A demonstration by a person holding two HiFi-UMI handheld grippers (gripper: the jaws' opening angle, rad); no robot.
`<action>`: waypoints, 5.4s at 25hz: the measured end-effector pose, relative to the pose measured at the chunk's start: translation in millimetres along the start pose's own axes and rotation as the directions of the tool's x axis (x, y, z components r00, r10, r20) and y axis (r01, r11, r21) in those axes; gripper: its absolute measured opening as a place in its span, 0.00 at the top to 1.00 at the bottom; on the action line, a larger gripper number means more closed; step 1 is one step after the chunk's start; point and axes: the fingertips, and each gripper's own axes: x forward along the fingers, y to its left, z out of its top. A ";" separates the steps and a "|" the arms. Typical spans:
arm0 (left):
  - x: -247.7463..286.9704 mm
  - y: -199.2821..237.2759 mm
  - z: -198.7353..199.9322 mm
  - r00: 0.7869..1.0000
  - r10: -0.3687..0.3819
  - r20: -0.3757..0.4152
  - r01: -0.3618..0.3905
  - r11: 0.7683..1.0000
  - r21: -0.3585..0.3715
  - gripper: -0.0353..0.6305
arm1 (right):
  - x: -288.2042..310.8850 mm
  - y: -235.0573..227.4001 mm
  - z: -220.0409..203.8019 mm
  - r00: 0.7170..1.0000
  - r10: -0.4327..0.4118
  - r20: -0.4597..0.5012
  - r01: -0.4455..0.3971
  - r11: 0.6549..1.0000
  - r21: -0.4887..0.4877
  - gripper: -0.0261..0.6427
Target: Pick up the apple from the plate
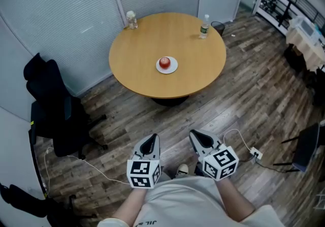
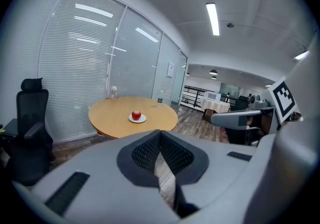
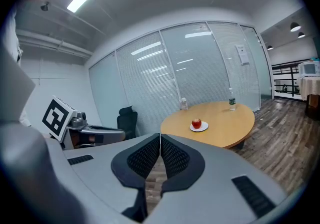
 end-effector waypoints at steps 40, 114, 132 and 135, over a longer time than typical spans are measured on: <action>264.5 142.6 128.2 0.984 -0.173 -0.046 0.175 0.984 0.029 0.94 | 241.1 -186.4 104.0 0.976 -0.215 -0.017 0.216 0.971 0.100 0.91; 492.8 183.1 31.4 0.934 -0.131 -0.334 0.169 0.982 0.087 0.35 | 345.6 -280.4 24.9 0.944 -0.119 -0.307 0.167 0.976 0.137 0.91; 521.1 182.1 11.6 0.913 -0.135 -0.385 0.180 0.980 0.084 0.31 | 339.6 -291.6 8.6 0.931 -0.127 -0.341 0.193 0.967 0.168 0.91; 524.0 182.4 9.8 0.911 -0.135 -0.390 0.181 0.980 0.084 0.31 | 338.6 -292.1 7.0 0.929 -0.126 -0.348 0.195 0.966 0.170 0.91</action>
